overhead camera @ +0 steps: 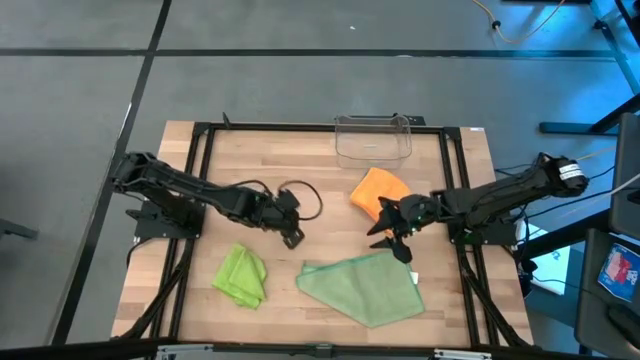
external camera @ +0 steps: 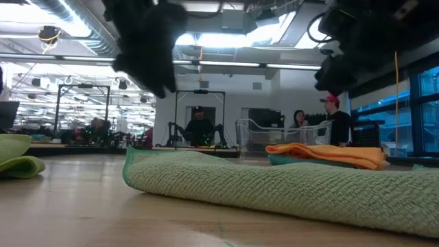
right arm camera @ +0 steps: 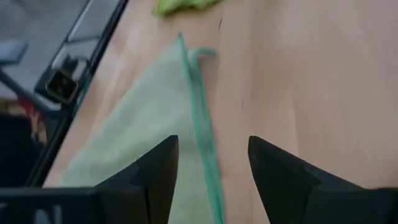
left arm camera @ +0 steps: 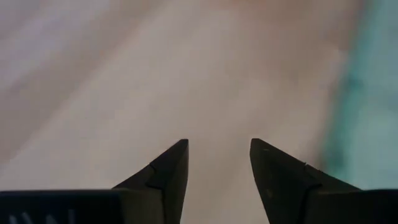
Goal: Fold microfiber towels
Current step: Fold the light green microfiber cloth
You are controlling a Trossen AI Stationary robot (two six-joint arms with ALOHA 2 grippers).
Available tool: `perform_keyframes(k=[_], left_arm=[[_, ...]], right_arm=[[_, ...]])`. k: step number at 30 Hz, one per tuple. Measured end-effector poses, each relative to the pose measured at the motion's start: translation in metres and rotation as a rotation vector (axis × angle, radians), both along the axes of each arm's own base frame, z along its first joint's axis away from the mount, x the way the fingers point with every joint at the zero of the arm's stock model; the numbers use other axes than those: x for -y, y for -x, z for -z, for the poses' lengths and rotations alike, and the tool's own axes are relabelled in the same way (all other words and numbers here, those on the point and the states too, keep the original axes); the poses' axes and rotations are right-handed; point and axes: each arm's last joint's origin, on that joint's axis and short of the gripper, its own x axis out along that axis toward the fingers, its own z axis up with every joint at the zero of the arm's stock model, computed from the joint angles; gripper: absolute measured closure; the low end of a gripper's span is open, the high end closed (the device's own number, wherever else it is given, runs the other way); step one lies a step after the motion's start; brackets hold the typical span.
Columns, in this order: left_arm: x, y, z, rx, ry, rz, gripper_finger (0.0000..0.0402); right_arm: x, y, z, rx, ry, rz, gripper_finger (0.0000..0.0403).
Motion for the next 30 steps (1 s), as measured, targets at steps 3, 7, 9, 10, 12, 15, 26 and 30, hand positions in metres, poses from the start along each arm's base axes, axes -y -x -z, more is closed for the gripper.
perform_keyframes(k=[3, 7, 9, 10, 12, 15, 26, 30], left_arm=[[0.016, -0.018, 0.003, 0.108, 0.033, 0.173, 0.0237], [0.034, -0.031, 0.008, 0.193, 0.025, 0.298, 0.0237], [0.038, -0.032, 0.010, 0.197, 0.014, 0.317, 0.0237], [0.039, -0.032, 0.011, 0.196, 0.011, 0.317, 0.0237], [0.039, -0.033, 0.013, 0.191, -0.003, 0.307, 0.0237], [0.038, -0.033, 0.013, 0.190, -0.021, 0.295, 0.0237], [0.037, -0.033, 0.013, 0.179, -0.071, 0.333, 0.0237], [0.037, -0.033, 0.013, 0.177, -0.079, 0.345, 0.0237]], right_arm=[[-0.004, 0.003, 0.004, -0.049, 0.010, -0.024, 0.0205], [-0.009, 0.015, 0.015, -0.212, 0.019, -0.044, 0.0205], [-0.011, 0.025, 0.022, -0.352, -0.022, -0.038, 0.0205], [-0.011, 0.030, 0.025, -0.423, -0.048, -0.017, 0.0205], [-0.012, 0.038, 0.029, -0.540, -0.091, 0.055, 0.0205], [-0.014, 0.046, 0.033, -0.671, -0.157, 0.187, 0.0205], [-0.027, 0.054, 0.037, -0.750, -0.328, 0.569, 0.0205], [-0.028, 0.062, 0.053, -0.739, -0.347, 0.668, 0.0205]])
